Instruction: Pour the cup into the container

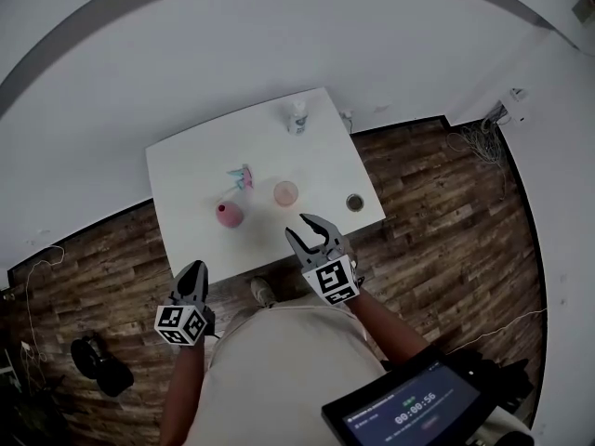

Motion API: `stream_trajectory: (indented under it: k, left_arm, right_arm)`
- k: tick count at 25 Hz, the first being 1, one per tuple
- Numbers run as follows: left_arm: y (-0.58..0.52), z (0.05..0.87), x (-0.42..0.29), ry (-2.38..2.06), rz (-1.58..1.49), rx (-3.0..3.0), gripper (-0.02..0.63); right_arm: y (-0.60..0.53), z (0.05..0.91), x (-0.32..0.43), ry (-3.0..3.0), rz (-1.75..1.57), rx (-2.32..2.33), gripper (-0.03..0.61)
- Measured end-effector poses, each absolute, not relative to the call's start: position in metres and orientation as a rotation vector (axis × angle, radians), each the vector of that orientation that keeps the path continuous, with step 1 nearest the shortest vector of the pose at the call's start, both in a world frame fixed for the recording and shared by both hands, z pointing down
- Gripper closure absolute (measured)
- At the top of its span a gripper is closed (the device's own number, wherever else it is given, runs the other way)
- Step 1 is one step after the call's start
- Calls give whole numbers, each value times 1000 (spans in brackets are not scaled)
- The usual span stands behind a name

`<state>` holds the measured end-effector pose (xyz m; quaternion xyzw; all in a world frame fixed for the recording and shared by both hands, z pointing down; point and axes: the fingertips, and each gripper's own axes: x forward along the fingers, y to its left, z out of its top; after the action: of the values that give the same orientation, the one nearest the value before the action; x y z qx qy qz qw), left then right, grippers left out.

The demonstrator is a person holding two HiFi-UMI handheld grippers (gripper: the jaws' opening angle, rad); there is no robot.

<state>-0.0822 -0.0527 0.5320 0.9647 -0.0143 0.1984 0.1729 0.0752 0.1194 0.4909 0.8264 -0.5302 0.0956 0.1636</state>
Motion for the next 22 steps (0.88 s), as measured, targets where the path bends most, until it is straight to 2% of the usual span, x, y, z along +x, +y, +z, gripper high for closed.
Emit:
stream_trajectory:
  k: [9, 22]
  left_arm:
    - [34, 516, -56, -41, 534, 2731, 601]
    - [159, 526, -83, -147, 550, 2707, 601]
  right_arm:
    - [190, 493, 65, -1589, 226, 2200, 416]
    - [325, 501, 38, -1676, 264, 2163, 414]
